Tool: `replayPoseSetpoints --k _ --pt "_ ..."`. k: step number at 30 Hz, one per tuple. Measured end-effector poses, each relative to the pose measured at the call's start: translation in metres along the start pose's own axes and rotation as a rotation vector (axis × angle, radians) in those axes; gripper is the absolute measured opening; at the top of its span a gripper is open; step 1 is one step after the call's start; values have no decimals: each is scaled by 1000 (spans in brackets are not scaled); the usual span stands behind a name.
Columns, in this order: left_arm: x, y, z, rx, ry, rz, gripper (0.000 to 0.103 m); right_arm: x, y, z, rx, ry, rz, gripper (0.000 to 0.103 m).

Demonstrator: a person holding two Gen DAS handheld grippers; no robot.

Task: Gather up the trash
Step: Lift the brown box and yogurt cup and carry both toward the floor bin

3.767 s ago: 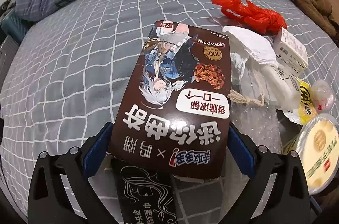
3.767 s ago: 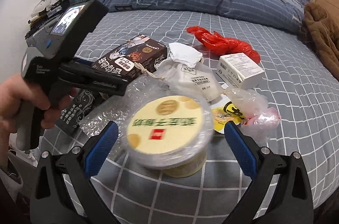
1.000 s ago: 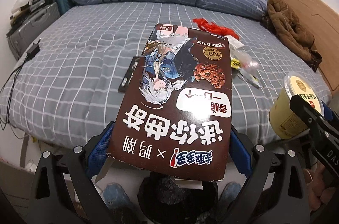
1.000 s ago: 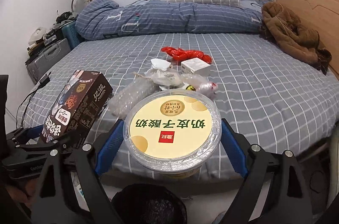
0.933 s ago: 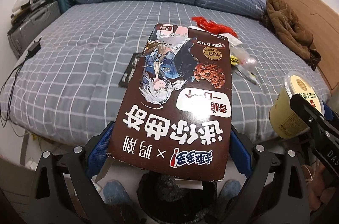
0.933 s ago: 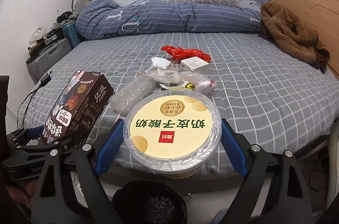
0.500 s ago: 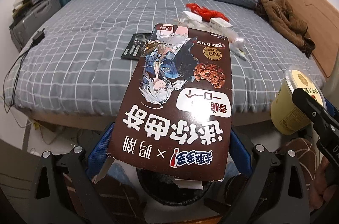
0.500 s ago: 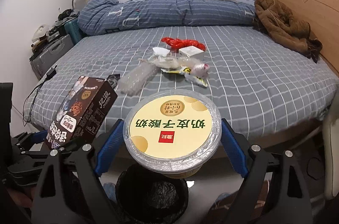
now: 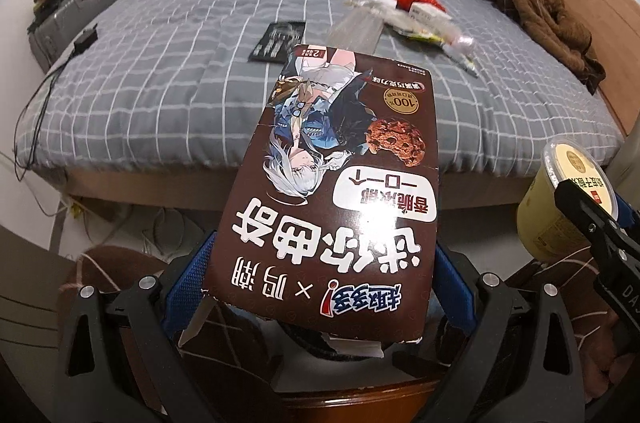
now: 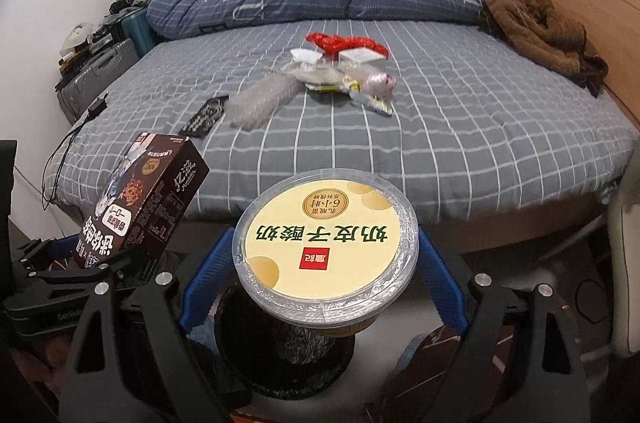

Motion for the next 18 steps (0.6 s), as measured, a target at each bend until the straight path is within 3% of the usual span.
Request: replayPoseSetpoints --k 18 --pt "57 57 10 0 -43 142 94 47 59 -8 -8 30 153 84"
Point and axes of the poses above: each gripper's, at about its wrist camera, not at the fingertips, and x roughly the way its jaws point, z to its left, y to its underside, the point moved 2 cm from there along x, roughly the way its jaws point, and after that the axes turned 1 degree about y, right-handed, at the moved point
